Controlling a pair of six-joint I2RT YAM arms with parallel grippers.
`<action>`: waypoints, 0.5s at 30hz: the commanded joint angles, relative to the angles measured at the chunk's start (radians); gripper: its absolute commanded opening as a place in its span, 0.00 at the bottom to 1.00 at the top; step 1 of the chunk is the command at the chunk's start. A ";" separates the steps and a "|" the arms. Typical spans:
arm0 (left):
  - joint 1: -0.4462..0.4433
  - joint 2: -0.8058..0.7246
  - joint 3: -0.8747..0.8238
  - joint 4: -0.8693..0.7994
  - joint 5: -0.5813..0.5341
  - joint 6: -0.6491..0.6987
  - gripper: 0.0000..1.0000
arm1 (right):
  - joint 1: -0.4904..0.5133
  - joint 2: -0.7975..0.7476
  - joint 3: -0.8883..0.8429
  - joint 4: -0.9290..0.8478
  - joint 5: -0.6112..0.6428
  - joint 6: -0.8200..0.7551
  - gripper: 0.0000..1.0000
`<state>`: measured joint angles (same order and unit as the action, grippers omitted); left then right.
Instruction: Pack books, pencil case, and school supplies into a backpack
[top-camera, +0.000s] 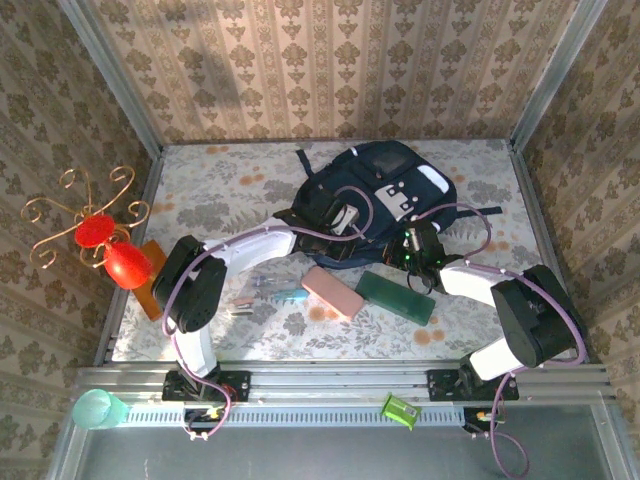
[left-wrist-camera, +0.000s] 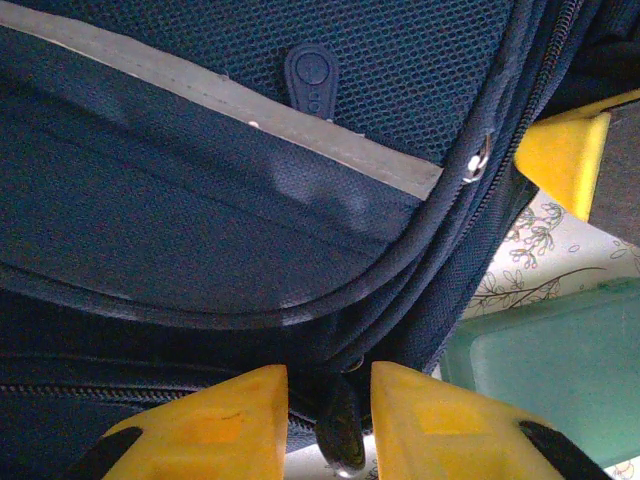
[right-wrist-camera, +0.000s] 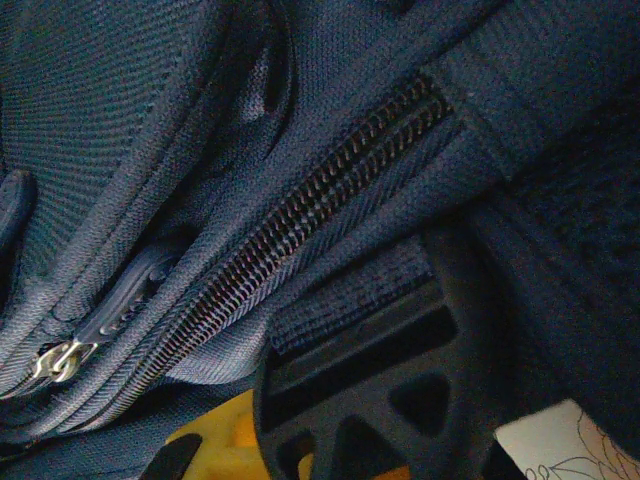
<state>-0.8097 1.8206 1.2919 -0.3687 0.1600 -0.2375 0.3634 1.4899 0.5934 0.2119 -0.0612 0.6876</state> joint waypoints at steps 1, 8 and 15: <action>-0.010 -0.011 0.001 -0.026 0.018 -0.019 0.27 | -0.003 0.003 -0.003 0.079 -0.007 0.004 0.00; -0.009 0.018 0.017 -0.056 -0.007 -0.016 0.28 | -0.003 0.002 -0.001 0.079 -0.007 0.003 0.00; -0.008 0.044 0.033 -0.066 -0.015 -0.012 0.30 | -0.005 0.009 0.004 0.078 -0.009 0.001 0.00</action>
<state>-0.8124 1.8366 1.3037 -0.3836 0.1558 -0.2401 0.3634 1.4952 0.5934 0.2138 -0.0635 0.6872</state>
